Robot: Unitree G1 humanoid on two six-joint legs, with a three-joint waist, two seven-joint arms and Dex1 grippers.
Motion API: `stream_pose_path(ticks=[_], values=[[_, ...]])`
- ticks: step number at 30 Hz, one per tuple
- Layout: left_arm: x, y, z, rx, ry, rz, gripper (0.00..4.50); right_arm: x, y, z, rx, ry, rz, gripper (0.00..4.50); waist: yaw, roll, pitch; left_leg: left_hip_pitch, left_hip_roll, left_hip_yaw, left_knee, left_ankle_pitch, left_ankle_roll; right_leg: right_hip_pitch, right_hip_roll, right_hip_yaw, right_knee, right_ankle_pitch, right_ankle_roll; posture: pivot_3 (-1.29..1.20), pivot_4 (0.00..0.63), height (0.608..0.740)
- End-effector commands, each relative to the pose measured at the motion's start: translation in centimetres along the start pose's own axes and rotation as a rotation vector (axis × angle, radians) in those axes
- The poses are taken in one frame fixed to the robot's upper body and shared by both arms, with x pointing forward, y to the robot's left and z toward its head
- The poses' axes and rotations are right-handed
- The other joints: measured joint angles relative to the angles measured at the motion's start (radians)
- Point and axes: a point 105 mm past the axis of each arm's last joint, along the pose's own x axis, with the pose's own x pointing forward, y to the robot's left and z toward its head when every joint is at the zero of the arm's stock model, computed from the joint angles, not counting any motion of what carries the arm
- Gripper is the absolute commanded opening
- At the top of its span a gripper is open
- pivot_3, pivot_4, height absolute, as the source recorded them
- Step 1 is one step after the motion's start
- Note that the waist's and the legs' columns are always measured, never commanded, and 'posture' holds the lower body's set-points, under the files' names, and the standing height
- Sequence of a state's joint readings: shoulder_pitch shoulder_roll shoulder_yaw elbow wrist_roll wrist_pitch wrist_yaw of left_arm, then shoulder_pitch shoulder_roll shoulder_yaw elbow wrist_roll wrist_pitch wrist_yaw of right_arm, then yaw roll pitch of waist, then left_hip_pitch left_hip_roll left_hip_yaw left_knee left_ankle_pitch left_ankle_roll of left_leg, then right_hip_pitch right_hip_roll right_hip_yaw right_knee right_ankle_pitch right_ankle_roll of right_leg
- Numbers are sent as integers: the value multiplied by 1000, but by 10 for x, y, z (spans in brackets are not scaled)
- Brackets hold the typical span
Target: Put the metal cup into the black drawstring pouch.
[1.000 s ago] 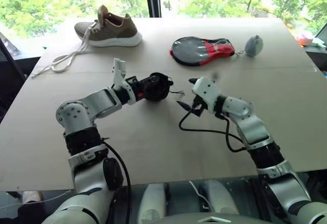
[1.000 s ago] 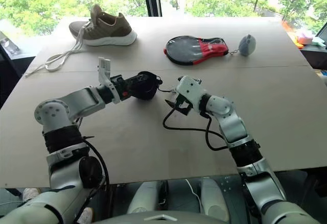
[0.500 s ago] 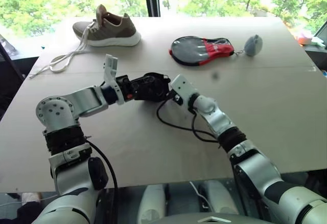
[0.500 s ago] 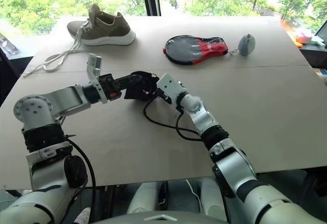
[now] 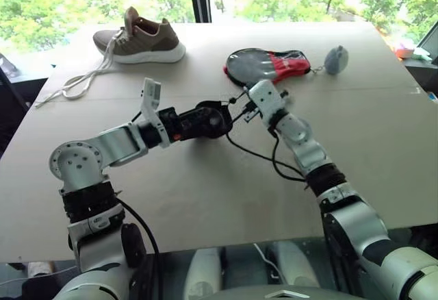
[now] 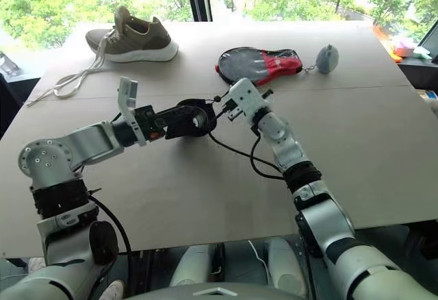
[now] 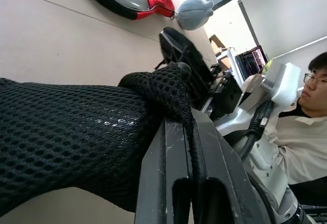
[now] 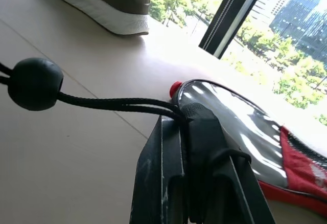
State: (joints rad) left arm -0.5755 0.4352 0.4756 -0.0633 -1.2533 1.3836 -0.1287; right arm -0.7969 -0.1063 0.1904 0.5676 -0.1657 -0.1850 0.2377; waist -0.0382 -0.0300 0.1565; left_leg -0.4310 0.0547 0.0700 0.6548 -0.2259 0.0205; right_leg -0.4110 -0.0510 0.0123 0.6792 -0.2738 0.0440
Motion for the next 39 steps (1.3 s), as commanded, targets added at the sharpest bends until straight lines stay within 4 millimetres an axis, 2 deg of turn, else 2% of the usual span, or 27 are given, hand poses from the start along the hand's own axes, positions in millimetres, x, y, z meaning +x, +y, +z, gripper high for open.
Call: stream_pose_path(ticks=[1, 4, 7, 15, 19, 21, 22, 23, 24, 27, 31, 35, 39], values=[[6, -24, 3, 96, -34, -77, 0, -7, -26, 29, -54, -81, -48, 33, 0, 0, 0, 0, 0, 0, 0, 0, 0, 0, 0, 0, 0, 0, 0, 0, 150, 740], [12, -33, 2, 127, -46, -110, 0, -14, -36, 39, -93, -89, -58, 33, -1, 0, 0, 1, 0, 0, -1, 0, 0, 0, 0, 1, 0, 0, 0, 0, 150, 740], [12, -43, 6, 109, -79, -177, 0, -20, -37, 40, -119, -75, -43, 33, -1, 0, 0, 1, 0, 1, -1, 0, 0, 0, 1, 1, 0, 0, 0, 0, 150, 740], [6, -32, 14, 81, -94, -161, 0, -33, -26, 33, -86, -40, -20, 33, 0, 0, 0, 1, 0, 1, -1, 0, 0, 0, 2, 2, 0, 0, 0, 0, 150, 740], [7, -25, 11, 119, -49, -124, 0, -37, -37, 40, -99, -45, -68, 33, 1, 0, 0, 1, 0, 1, -1, 0, 0, 0, 2, 1, 0, 0, 0, 0, 150, 740], [8, -21, 16, 147, -86, -97, 0, -39, -44, 49, -127, -62, -85, 33, 2, 0, 0, 1, 0, 1, -1, 0, 0, 0, 2, 1, -1, 0, 0, 0, 150, 740], [7, -31, 11, 188, -55, -150, 0, -40, -47, 54, -146, -69, -88, 33, 3, 0, 0, 1, -1, 1, -1, 0, 0, 0, 2, 1, -1, 0, 0, 0, 150, 740], [6, -39, 5, 230, -25, -192, 552, -41, -50, 58, -163, -76, -90, 0, 3, 0, 0, 1, -1, 1, -1, 0, 0, 0, 2, 1, -1, 0, 0, 0, 150, 740], [7, -43, 2, 268, -4, -208, 691, -42, -51, 62, -177, -83, -89, 0, 3, 0, 0, 0, -1, 1, -1, 0, 0, 0, 2, 1, -1, 0, 0, 0, 150, 740], [10, -60, 6, 355, -10, -276, 2031, -45, -53, 81, -228, -124, -60, 0, 7, 0, 0, 0, -1, 1, -1, 0, 0, -1, 2, 1, -1, 0, 0, 0, 150, 740], [26, -74, 24, 525, -41, -269, 2031, -49, -50, 104, -255, -172, -12, 0, 10, 0, 1, 0, -1, 1, -1, 0, 0, -1, 3, 1, -1, 0, 0, 0, 150, 740], [44, -79, 21, 657, -9, -282, 2031, -51, -47, 115, -267, -188, 14, 0, 13, 0, 1, 0, -3, 2, -1, 0, 0, -1, 4, 2, -1, 0, 0, 0, 150, 740], [51, -84, 14, 653, 29, -355, 2031, -51, -47, 120, -267, -195, 13, 0, 17, 0, 1, 0, -3, 2, -1, 0, 1, -1, 4, 2, -1, 0, 0, 0, 150, 740]])
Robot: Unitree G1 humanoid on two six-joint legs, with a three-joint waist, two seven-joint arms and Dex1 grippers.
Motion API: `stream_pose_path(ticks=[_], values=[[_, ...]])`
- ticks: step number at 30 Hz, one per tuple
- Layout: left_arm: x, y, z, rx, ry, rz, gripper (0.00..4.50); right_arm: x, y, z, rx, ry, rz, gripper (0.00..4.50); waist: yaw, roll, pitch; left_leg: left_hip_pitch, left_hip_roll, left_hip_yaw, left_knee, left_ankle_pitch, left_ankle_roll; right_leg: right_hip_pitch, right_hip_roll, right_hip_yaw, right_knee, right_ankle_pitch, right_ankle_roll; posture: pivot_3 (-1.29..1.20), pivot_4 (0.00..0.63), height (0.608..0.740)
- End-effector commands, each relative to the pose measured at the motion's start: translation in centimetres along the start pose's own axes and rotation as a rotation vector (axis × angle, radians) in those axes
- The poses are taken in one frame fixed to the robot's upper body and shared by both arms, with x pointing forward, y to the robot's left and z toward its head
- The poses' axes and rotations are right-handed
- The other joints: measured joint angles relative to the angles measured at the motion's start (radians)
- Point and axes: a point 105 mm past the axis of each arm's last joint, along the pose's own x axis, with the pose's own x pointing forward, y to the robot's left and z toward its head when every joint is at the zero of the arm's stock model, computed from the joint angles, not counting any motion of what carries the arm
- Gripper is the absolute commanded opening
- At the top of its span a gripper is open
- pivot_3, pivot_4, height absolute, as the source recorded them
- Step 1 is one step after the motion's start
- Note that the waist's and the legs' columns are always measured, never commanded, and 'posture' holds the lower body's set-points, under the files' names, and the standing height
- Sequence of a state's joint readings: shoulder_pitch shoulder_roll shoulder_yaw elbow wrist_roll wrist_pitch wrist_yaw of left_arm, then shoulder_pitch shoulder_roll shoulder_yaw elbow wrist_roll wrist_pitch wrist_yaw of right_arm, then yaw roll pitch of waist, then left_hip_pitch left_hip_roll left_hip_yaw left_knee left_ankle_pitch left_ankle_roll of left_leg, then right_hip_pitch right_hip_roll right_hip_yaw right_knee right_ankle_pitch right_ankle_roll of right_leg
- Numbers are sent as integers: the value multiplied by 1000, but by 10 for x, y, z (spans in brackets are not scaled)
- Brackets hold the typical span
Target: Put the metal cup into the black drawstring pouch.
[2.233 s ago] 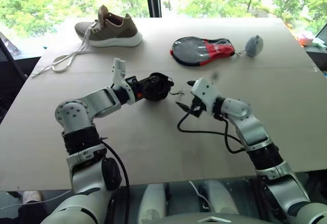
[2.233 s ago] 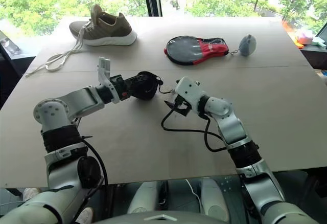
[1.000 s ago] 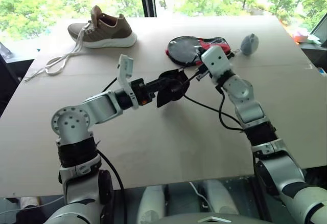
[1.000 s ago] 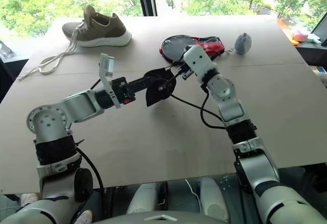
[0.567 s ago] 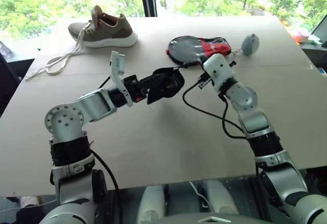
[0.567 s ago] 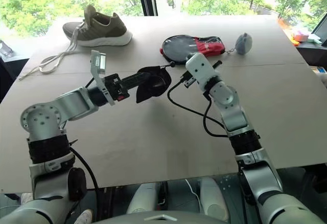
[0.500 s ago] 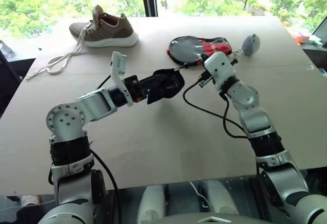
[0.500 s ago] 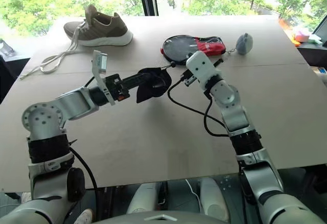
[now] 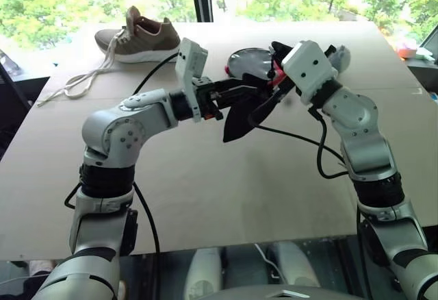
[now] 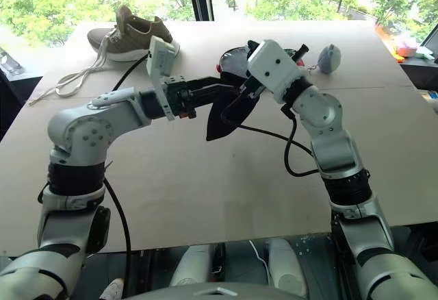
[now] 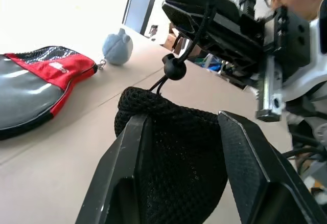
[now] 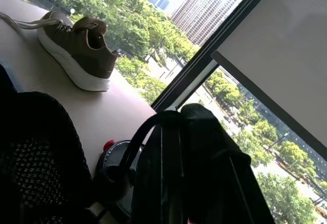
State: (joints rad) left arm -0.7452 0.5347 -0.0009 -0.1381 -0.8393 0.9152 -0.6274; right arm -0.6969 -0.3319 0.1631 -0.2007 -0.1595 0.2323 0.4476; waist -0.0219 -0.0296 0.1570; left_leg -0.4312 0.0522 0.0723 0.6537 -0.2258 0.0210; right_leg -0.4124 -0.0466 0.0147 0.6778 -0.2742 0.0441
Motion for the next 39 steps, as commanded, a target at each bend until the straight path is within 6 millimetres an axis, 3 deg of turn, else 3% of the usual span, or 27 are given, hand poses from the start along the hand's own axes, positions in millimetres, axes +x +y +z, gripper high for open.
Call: stream_pose_path(ticks=[1, 3, 7, 15, 19, 22, 25, 30, 33, 39], values=[[-2, -10, 3, 25, 23, -88, 2031, 0, -14, 24, -20, -65, -50, 0, 0, 0, 0, 0, 0, 0, 0, 0, 0, 0, 0, 0, 0, 0, 0, 0, 150, 740], [-10, -12, -10, 14, 88, -117, 2031, 0, -20, 23, -5, -52, -83, 0, -2, 0, 0, -1, 0, 0, 0, 0, 0, -1, 0, 0, 0, 0, 0, 0, 150, 740], [-45, 27, -61, -21, 236, 56, 2031, -2, -41, 16, 16, -14, -171, 0, -14, 1, 0, 0, 1, 1, -1, 0, 0, -1, 0, 1, 0, 0, 0, 0, 150, 740], [-84, 73, -81, -73, 236, 360, 2031, -3, -56, 15, 23, -13, -212, 0, 7, 0, 1, -1, 1, 1, 0, 0, 0, -1, 0, 0, 0, 0, 0, 0, 150, 740], [-101, 79, -73, -158, 132, 465, 2031, 0, -56, 19, 35, -31, -199, 0, 6, 0, 1, -1, 2, 1, 0, 0, 0, -2, 0, 0, 0, 0, 0, 0, 150, 740], [-99, 72, -50, -218, -4, 435, 2031, 3, -55, 22, 40, -46, -186, 0, 9, 0, 1, -2, 3, 0, 0, 0, 0, -2, 0, -1, 0, 0, 0, 0, 150, 740], [-106, 77, -49, -199, 9, 483, 2031, 6, -56, 23, 43, -51, -183, 0, 8, 0, 1, -1, 3, 0, 0, 0, 0, -1, -1, -1, 0, 0, 0, 0, 150, 740], [-63, 27, 4, -127, -134, 183, 2031, 10, -47, 29, 53, -76, -122, 0, 12, 0, 1, -2, 3, -1, 0, 0, 0, -1, -1, -2, 1, 0, 0, 0, 150, 740], [-33, 10, 12, -9, -72, 101, 2031, 11, -41, 33, 52, -90, -92, 0, 13, 0, 1, -2, 1, -1, 1, 0, 0, -1, -1, -2, 1, 0, 0, 0, 150, 740], [6, 4, 24, 109, -73, 41, 2031, 10, -32, 39, 37, -106, -55, 0, 5, 0, 1, 0, 1, 0, 0, 0, 0, -1, 1, 0, 1, 0, 0, 0, 150, 740]])
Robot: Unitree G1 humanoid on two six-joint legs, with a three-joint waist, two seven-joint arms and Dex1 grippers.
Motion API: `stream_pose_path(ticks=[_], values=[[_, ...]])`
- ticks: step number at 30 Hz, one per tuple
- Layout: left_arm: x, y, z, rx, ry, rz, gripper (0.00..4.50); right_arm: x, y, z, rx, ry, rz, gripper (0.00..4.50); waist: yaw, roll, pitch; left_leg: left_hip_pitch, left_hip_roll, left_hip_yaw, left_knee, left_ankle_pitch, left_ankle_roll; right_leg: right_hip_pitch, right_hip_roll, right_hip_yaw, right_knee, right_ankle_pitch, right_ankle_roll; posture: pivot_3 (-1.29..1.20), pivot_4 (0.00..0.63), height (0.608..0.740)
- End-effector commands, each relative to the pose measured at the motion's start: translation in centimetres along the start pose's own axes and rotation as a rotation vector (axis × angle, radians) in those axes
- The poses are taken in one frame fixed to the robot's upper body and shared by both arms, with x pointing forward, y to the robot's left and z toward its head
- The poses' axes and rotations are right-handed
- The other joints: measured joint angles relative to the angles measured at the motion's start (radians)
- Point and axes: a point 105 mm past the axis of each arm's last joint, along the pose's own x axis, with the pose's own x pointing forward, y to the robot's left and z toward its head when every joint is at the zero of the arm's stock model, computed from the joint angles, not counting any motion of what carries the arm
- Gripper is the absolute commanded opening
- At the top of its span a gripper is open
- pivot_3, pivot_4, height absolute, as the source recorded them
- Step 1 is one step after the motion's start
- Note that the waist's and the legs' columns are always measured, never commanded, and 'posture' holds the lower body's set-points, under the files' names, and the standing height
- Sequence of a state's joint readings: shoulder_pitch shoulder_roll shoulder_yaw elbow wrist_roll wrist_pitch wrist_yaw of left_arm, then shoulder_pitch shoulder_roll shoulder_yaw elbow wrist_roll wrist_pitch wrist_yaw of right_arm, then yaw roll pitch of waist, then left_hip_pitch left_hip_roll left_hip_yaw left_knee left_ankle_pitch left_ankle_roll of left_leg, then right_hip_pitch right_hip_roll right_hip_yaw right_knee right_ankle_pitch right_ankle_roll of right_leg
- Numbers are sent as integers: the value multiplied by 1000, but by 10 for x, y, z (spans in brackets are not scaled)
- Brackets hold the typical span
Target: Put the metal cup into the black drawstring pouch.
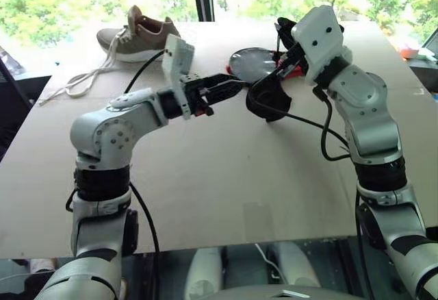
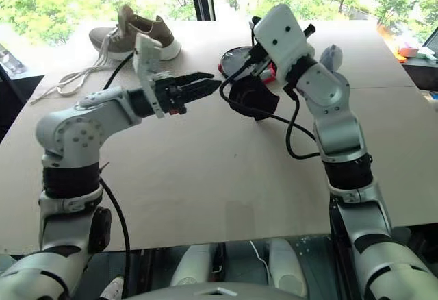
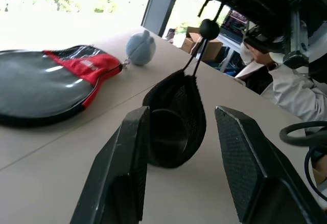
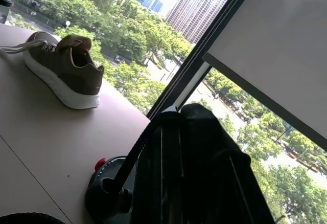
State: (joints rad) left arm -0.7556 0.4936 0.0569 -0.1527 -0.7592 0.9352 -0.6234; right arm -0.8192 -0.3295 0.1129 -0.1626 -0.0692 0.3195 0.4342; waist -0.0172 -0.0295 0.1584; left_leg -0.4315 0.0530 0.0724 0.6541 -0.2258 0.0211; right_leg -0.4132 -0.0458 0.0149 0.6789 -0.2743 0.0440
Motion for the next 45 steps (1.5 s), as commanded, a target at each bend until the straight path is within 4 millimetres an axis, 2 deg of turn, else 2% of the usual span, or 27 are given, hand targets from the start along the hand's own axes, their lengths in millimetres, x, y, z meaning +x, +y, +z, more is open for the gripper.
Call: stream_pose_path(ticks=[1, 10, 23, 26, 28, 29, 35, 37, 38, 41, 45], values=[[14, -4, 16, 95, -47, -28, 2031, -2, 0, 24, -42, -81, 8, 0, 0, 0, 0, 0, 0, 0, 0, 0, 0, 0, 0, 0, 0, 0, 0, 0, 150, 740], [40, -9, 27, 130, -95, -95, 2031, -4, 7, 24, -65, -65, 37, 0, 5, 0, 0, -1, 0, 0, 0, 0, 0, 0, 0, 0, -1, 0, 0, 0, 150, 740], [55, -16, 31, 122, -113, -151, 2031, -3, 9, 24, -61, -61, 33, 0, 4, 0, 0, -1, 0, 0, 0, 0, 0, 0, 0, 0, -1, 0, 0, 0, 150, 740], [55, -16, 31, 116, -115, -155, 1290, -4, 8, 24, -61, -59, 31, 0, 4, 0, 0, -1, 0, 0, 0, 0, 0, 0, 0, 0, -1, 0, 0, 0, 150, 740], [55, -16, 30, 115, -113, -158, 407, -3, 8, 24, -61, -58, 30, 0, 4, 0, 0, -1, 0, 0, 0, 0, 0, 0, 0, 0, -1, 0, 0, 0, 150, 740], [55, -15, 30, 114, -112, -158, 131, -4, 8, 24, -61, -57, 29, 0, 4, 0, 0, -1, 0, 0, 0, 0, 0, 0, 0, 0, -1, 0, 0, 0, 150, 740], [56, -13, 26, 108, -102, -148, 133, -5, 5, 22, -59, -50, 16, 0, 4, 0, 0, -1, 0, 0, 0, 0, 0, 0, 0, 0, -1, 0, 0, 0, 150, 740], [56, -11, 19, 99, -78, -144, 133, -5, -1, 22, -46, -44, -8, 0, 4, 0, 0, -1, 0, 0, 0, 0, 0, 0, 0, 0, -1, 0, 0, 0, 150, 740], [56, -9, 10, 91, -50, -135, 133, -5, -10, 21, -24, -38, -49, 0, 4, 0, 0, -1, 0, 0, 0, 0, 0, 0, 0, 0, -1, 0, 0, 0, 150, 740], [51, 5, -27, 76, 76, -85, 133, -9, -51, 16, 30, -5, -205, 0, 4, 0, 0, -1, 0, 0, 0, 0, 0, 0, 0, 0, -1, 0, 0, 0, 150, 740], [36, 26, -68, 46, 204, 12, 132, -27, -109, -7, 82, 90, -419, 0, 6, 0, 0, -1, 0, 1, 1, 0, 0, 0, 0, 0, 0, 0, 0, 0, 150, 740]])
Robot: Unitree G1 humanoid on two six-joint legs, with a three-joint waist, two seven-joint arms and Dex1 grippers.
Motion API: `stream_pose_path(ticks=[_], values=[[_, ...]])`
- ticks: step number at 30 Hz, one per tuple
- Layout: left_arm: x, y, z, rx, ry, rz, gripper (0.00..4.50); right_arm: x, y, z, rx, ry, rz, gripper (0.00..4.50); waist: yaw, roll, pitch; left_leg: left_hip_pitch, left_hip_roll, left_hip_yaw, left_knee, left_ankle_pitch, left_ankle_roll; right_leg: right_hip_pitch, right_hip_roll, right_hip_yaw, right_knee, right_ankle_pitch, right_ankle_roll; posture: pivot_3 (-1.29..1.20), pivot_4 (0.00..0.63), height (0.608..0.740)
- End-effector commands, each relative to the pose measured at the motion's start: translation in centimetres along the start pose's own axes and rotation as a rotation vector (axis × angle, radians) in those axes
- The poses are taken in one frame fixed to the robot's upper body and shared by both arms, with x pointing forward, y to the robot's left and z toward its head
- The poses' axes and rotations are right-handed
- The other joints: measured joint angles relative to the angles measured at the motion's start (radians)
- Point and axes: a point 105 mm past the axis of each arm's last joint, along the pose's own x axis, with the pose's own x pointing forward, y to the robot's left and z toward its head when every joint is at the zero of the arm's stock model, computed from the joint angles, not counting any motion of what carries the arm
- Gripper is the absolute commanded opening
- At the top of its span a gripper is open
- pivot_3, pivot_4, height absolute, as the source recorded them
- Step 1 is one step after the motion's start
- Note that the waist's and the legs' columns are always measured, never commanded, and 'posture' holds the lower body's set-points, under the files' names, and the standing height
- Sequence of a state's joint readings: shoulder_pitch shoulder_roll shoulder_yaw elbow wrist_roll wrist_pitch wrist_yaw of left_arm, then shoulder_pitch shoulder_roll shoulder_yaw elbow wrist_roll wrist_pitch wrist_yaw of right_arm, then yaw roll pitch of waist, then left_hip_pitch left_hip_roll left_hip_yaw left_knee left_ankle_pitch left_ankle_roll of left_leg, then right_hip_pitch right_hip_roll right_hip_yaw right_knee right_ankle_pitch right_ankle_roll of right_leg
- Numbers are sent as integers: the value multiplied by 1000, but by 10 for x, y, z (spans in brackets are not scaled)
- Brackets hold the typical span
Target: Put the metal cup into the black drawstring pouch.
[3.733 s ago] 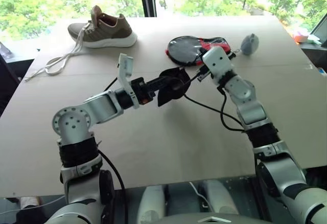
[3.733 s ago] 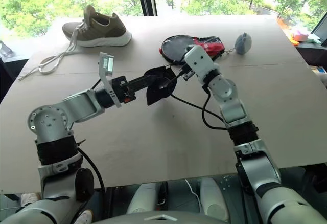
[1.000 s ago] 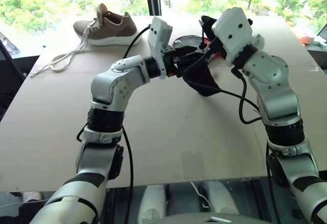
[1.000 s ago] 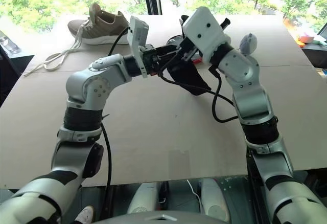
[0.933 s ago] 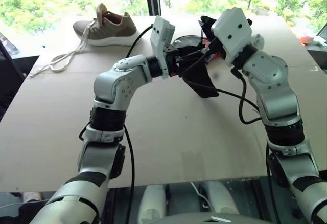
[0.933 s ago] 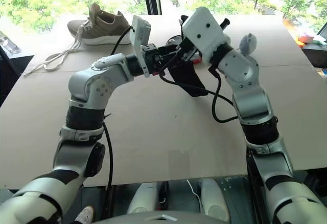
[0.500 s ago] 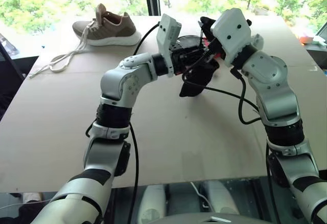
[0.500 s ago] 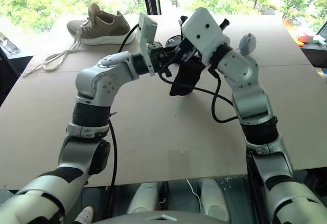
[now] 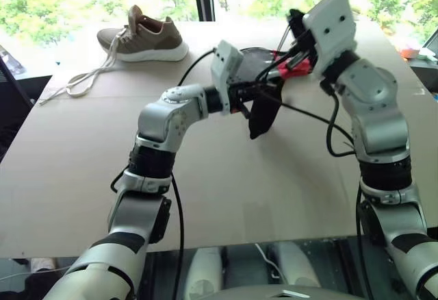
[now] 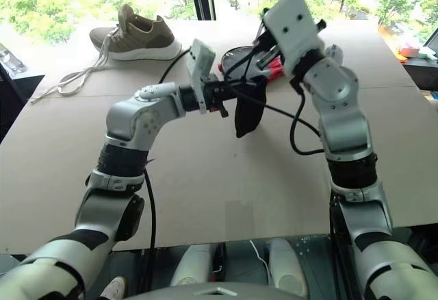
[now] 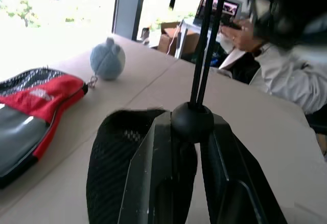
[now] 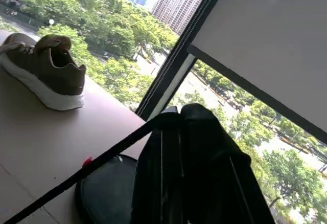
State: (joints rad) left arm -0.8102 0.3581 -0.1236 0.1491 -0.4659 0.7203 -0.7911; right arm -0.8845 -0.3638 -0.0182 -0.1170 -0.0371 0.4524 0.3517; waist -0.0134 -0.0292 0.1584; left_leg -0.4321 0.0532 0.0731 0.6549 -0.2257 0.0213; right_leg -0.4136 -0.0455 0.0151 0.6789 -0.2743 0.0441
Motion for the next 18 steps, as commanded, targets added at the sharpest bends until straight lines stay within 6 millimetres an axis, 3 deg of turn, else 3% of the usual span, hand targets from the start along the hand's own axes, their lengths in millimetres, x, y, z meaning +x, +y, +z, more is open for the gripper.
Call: stream_pose_path(ticks=[1, 5, 10, 13, 18], values=[[-12, 17, -24, 9, 90, 86, 48, -9, -65, 3, 33, 4, -238, 0, 3, 0, 0, 0, 0, 0, 0, 0, 0, 0, 0, -1, 0, 0, 0, 0, 150, 740], [-26, 29, -40, -20, 119, 163, 48, -15, -82, -13, 23, 55, -272, 0, -1, 1, 0, 0, 0, 1, 0, 0, 0, 0, 0, 1, 0, 0, 0, 0, 150, 740], [-43, 34, -11, -6, 21, 207, 48, -13, -71, -15, 30, 54, -224, 0, -2, 1, 1, 0, 0, 0, -1, 0, 0, -1, 0, 1, -1, 0, 0, 0, 150, 740], [-60, 35, 10, 21, -30, 226, 48, -8, -55, -4, 57, 9, -161, 0, -5, 1, 1, 0, 0, 1, -1, 0, 0, -1, 0, 1, 0, 0, 0, 0, 150, 740], [-93, 38, 36, 74, -56, 280, 48, 1, -23, 31, 165, -114, -9, 0, -5, 2, 1, 0, 1, 0, -1, 0, 0, -1, 0, 1, -1, 0, 0, 0, 150, 740]])
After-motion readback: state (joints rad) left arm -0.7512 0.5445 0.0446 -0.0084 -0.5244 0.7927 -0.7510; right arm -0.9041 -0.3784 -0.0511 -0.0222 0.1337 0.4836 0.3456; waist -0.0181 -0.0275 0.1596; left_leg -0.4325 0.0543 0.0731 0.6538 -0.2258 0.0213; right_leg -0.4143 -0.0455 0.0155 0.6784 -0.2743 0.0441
